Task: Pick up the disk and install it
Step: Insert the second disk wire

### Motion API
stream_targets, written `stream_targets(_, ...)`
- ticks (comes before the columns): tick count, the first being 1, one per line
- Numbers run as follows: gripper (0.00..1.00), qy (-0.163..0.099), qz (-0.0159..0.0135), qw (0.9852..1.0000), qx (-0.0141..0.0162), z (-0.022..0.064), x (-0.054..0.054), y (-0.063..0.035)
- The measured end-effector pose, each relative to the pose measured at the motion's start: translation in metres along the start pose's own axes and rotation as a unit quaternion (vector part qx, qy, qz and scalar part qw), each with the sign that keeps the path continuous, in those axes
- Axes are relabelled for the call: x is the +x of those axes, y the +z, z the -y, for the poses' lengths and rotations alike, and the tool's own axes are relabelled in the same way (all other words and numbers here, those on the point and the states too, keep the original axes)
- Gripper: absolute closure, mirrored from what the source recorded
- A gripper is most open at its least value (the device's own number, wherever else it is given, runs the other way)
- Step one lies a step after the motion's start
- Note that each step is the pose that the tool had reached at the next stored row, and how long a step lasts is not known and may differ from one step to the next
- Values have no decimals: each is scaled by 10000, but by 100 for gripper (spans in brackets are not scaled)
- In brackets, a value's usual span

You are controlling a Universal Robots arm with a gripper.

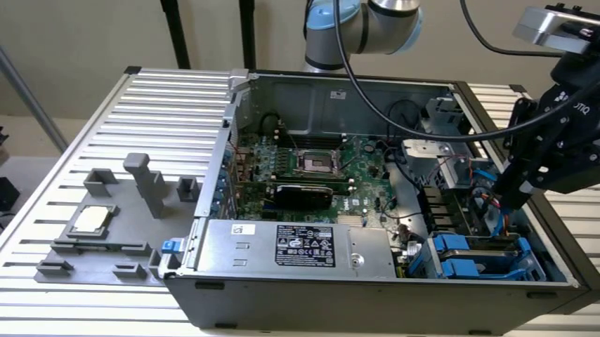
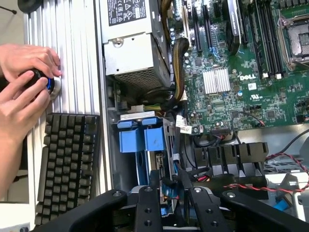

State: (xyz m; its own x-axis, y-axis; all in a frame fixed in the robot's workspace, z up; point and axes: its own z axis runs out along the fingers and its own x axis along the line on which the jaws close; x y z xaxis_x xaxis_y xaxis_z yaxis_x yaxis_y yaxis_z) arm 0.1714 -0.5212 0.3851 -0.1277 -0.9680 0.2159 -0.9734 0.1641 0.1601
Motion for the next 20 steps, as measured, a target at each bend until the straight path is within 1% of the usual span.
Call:
stream_targets(2,71,15,-74,10000,10,0,-5,14)
stream_targets(3,71,20,-100,9999,13,2,-10,26)
stream_targets(4,71,23,-116,9999,15,4,-16,39)
stream_targets(6,71,26,-134,9999,18,7,-27,63)
stream_targets(9,71,31,-156,9999,20,8,-37,71)
stream_targets(11,71,35,-179,9998,24,6,-45,71)
stream_targets(12,73,38,-195,9998,26,5,-48,69)
stream_targets(13,73,41,-207,9998,27,5,-51,69)
stream_targets(14,80,43,-220,9997,29,5,-53,69)
stream_targets(15,80,45,-230,9997,30,5,-54,70)
stream_targets(17,80,48,-244,9997,32,5,-54,70)
stream_targets(19,82,48,-248,9997,33,-7,-54,70)
stream_targets(20,83,48,-248,9997,33,-25,-51,74)
